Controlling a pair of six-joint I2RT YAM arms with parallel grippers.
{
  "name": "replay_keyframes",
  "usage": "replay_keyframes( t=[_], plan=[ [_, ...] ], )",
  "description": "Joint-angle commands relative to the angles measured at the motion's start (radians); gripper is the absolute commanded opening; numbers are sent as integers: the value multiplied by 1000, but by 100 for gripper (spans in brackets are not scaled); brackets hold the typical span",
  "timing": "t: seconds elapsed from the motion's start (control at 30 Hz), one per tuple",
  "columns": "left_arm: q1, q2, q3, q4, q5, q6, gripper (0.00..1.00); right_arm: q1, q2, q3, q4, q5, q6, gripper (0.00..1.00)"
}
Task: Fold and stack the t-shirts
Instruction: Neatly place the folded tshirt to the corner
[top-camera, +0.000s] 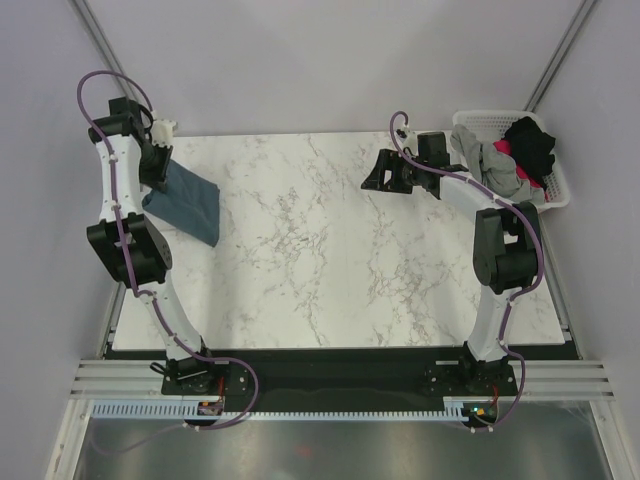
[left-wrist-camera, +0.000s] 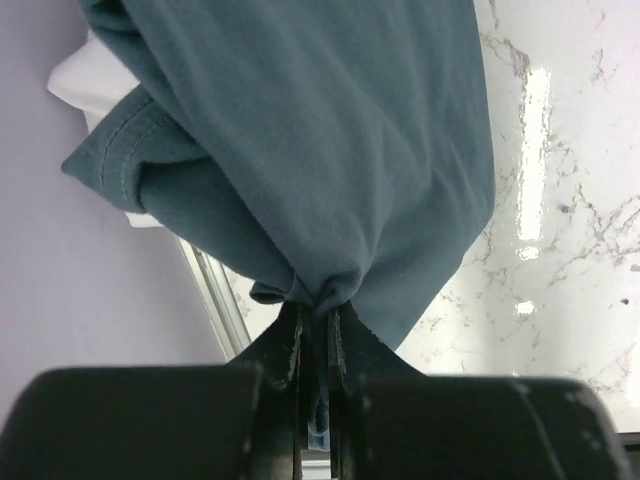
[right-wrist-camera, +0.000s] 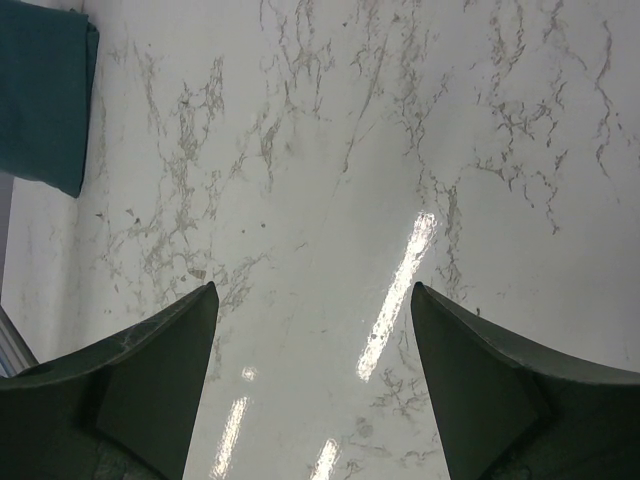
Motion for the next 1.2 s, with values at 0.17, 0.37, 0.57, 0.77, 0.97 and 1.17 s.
replay_keyframes(
  t=[0.17, 0.37, 0.57, 0.77, 0.97, 1.17],
  plan=[
    [9, -40, 81, 80, -53, 44, 2, -3, -10, -3, 46, -25, 15, 86],
    [15, -11, 94, 101, -69, 18, 2, -2, -4, 0, 51, -25, 18, 86],
    [25, 3, 100, 141, -102, -19, 2, -3, -7, -3, 51, -22, 15, 86],
    [36, 41, 78, 203, -208, -48, 2, -2, -2, -9, 55, -19, 17, 86],
    [39, 97, 25, 266, -317, -61, 2, -2, 3, -12, 54, -19, 17, 86],
    [50, 129, -9, 358, -374, -93, 2, -2, 3, -20, 55, -19, 17, 86]
  ],
)
